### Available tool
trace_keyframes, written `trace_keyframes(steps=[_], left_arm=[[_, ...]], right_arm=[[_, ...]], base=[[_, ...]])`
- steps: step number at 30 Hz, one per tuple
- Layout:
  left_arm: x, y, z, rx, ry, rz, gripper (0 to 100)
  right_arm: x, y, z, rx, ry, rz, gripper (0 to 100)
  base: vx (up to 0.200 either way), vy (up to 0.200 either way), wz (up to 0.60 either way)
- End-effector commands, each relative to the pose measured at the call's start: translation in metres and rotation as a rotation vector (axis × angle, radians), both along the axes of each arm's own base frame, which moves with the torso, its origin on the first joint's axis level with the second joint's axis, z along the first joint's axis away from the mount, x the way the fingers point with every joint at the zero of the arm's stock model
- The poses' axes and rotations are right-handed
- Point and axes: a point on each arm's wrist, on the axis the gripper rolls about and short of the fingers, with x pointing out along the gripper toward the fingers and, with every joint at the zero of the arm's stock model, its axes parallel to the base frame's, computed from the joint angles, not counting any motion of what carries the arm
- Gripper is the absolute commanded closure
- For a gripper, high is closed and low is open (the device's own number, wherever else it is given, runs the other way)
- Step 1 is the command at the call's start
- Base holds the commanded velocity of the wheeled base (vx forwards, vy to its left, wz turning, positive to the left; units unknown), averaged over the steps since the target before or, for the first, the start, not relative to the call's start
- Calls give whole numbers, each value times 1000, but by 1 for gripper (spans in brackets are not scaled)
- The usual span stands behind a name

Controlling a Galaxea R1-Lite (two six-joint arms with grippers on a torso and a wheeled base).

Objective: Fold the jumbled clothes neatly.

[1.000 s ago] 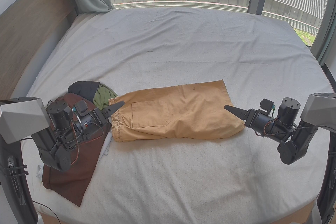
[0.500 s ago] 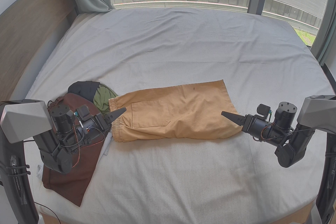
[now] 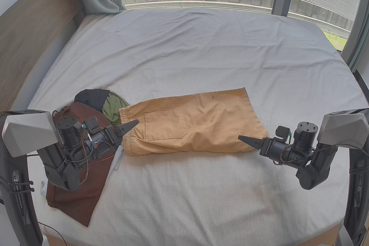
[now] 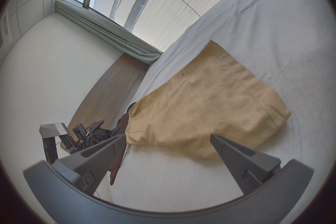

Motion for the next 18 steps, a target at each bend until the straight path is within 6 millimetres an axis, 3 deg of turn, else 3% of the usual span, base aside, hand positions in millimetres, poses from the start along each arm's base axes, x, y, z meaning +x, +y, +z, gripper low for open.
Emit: trace_keyframes(steps=[1, 18], left_arm=[[0, 0, -1, 0, 2, 1, 0], [3, 3, -1, -2, -3, 10, 0]], right_arm=[[0, 1, -12, -6, 31, 3, 0], [-1, 10, -42, -22, 104, 29, 0]], base=[[0, 0, 0], [0, 0, 0]])
